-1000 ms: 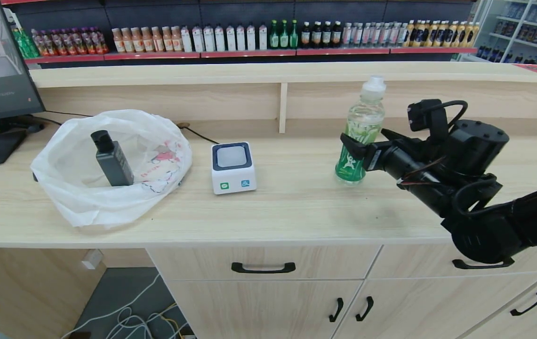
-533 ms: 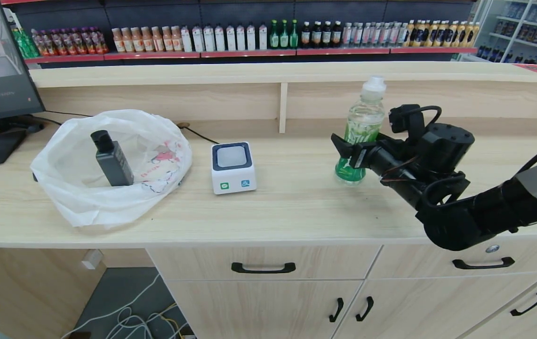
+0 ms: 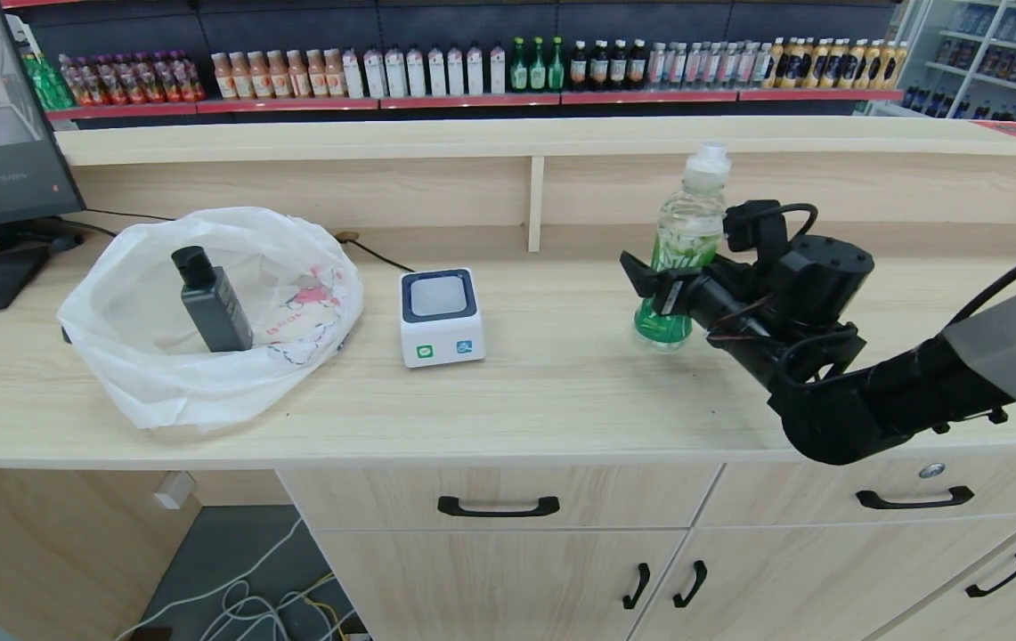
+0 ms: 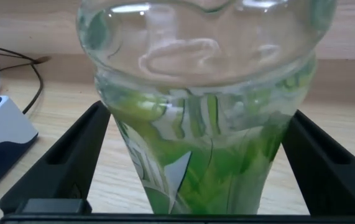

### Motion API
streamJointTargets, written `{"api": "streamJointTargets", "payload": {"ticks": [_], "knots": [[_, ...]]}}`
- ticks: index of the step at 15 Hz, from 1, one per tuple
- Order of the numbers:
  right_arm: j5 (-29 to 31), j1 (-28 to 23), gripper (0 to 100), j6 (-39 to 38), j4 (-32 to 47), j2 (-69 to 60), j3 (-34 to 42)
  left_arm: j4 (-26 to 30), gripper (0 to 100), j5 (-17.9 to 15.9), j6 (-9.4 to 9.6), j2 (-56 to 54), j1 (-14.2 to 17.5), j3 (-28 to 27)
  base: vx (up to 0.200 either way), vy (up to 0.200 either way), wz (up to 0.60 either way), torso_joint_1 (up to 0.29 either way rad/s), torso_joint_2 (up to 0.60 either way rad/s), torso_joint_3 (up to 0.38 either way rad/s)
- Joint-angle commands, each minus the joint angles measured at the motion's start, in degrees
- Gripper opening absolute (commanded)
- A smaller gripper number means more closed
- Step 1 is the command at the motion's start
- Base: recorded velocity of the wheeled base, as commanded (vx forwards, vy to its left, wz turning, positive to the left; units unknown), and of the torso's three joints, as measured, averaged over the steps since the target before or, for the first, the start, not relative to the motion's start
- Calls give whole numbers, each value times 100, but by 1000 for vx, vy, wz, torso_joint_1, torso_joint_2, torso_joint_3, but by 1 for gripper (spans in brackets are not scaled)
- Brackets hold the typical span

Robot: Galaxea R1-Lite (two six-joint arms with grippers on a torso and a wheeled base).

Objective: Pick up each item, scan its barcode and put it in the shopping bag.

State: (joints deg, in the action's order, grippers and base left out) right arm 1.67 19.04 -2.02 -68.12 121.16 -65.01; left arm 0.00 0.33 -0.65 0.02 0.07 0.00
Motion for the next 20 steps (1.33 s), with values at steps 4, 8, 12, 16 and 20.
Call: {"api": "streamJointTargets", "payload": {"ticks": [4, 8, 12, 16, 20], "knots": [[-9, 12, 100, 0, -8, 30, -134, 0, 100, 2, 3, -2, 1, 0, 0, 0, 0, 0, 0, 0], [0, 12, 0, 18, -8, 30, -134, 0, 100, 2, 3, -2, 1, 0, 0, 0, 0, 0, 0, 0], [9, 12, 0, 18, -17, -22, -161, 0, 100, 2, -6, -2, 1, 0, 0, 0, 0, 0, 0, 0], [18, 12, 0, 35, -17, -58, -161, 0, 100, 2, -6, -2, 1, 0, 0, 0, 0, 0, 0, 0], [26, 12, 0, 79, -17, -93, -161, 0, 100, 2, 3, -2, 1, 0, 0, 0, 0, 0, 0, 0]]}}
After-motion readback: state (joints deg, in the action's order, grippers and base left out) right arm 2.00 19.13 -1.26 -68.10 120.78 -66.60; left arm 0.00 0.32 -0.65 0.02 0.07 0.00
